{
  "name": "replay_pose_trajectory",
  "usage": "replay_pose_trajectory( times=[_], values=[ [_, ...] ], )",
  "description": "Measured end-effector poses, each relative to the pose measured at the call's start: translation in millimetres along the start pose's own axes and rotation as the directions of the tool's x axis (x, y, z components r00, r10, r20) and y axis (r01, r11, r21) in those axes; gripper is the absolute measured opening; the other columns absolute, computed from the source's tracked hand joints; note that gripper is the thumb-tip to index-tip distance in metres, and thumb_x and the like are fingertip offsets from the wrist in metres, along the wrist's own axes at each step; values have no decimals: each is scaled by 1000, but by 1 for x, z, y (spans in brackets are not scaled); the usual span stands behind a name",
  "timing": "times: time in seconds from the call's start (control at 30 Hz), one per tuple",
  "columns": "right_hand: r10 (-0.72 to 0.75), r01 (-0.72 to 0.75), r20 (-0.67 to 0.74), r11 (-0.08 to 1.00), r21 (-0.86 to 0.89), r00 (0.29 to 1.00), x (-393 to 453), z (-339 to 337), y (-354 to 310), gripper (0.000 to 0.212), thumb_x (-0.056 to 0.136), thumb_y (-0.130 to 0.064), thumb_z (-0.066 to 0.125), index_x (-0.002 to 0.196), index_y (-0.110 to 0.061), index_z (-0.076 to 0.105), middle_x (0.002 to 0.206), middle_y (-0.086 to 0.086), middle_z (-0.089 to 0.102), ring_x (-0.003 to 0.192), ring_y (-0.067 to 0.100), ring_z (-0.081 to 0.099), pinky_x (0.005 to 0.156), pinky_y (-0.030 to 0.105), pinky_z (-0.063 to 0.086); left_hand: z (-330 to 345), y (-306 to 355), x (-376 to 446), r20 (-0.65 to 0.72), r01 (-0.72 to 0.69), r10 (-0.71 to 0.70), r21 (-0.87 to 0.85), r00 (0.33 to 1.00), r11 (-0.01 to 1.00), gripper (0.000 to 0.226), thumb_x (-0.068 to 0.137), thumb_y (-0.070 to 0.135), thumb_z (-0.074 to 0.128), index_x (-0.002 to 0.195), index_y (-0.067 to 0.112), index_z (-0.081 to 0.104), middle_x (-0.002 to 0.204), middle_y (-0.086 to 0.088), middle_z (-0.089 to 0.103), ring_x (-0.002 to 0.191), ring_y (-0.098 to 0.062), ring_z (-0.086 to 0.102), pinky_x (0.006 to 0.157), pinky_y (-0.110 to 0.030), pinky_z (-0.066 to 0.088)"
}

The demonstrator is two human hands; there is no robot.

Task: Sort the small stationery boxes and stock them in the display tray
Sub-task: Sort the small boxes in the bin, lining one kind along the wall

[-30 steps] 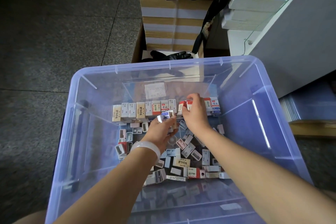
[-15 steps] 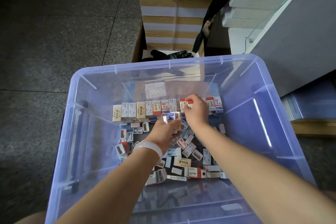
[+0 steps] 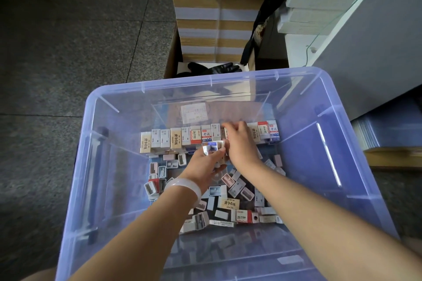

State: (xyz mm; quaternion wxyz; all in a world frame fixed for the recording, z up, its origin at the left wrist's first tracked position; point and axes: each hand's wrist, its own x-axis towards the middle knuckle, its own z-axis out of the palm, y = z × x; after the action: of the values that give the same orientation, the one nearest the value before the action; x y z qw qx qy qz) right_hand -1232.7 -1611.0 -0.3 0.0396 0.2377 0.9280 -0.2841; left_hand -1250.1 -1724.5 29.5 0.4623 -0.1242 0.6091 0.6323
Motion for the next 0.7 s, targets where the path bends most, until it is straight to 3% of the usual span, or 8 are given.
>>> replay_pose_trajectory(
  times=[0.07,0.13,0.27,0.37,0.47,0.57,0.7],
  values=[
    [-10,10,6,1000,-7,1000,2,0,0,39,92,-15,52,130,-19,43,127,12,39,114,26,44,89,36,49,-2,0,1,-6,11,-11,-14,1000,1000,10,95,13,53,100,11,61,104,-12,64,96,-22,60,88,-35,50],
    [-41,39,-45,998,-42,998,2,1,1,41,90,-8,54,128,-13,42,123,13,44,107,23,48,85,30,49,-2,-1,2,-4,16,-16,-16,1000,1000,10,95,14,53,101,11,60,102,-12,63,93,-23,58,86,-34,48],
    [127,-86,-137,958,273,982,2,3,-6,28,92,-5,51,120,-7,46,114,12,52,92,18,54,77,28,51,-1,-3,4,-24,26,-26,8,999,1000,8,95,14,54,97,8,59,97,-12,61,88,-22,56,78,-31,47],
    [272,-208,-38,812,546,962,6,2,-11,28,93,-7,51,120,-8,47,120,10,55,96,15,54,79,26,49,-3,-3,6,-29,35,-36,-27,999,999,7,94,14,55,95,9,59,97,-13,62,92,-24,57,79,-33,46],
    [373,-298,46,656,694,927,7,-2,-12,27,94,-9,51,120,-11,48,122,8,56,103,20,58,88,36,53,-4,-3,6,-11,57,-57,-25,998,998,14,94,15,56,104,5,59,97,-11,63,93,-22,58,74,-29,50],
    [351,-272,13,700,660,936,6,-5,-10,25,94,-10,51,119,-9,51,121,7,56,106,22,58,91,39,51,1,-2,6,43,89,-87,-41,995,995,11,93,12,57,102,6,58,104,-13,63,97,-21,60,70,-26,50],
    [250,-157,-109,834,529,962,4,-12,-1,22,93,-13,53,114,-8,56,115,6,57,98,13,53,81,23,45,6,3,6,87,119,-111,-89,990,989,21,92,11,59,111,1,57,115,-18,61,100,-23,59,71,-23,54]
  ],
)
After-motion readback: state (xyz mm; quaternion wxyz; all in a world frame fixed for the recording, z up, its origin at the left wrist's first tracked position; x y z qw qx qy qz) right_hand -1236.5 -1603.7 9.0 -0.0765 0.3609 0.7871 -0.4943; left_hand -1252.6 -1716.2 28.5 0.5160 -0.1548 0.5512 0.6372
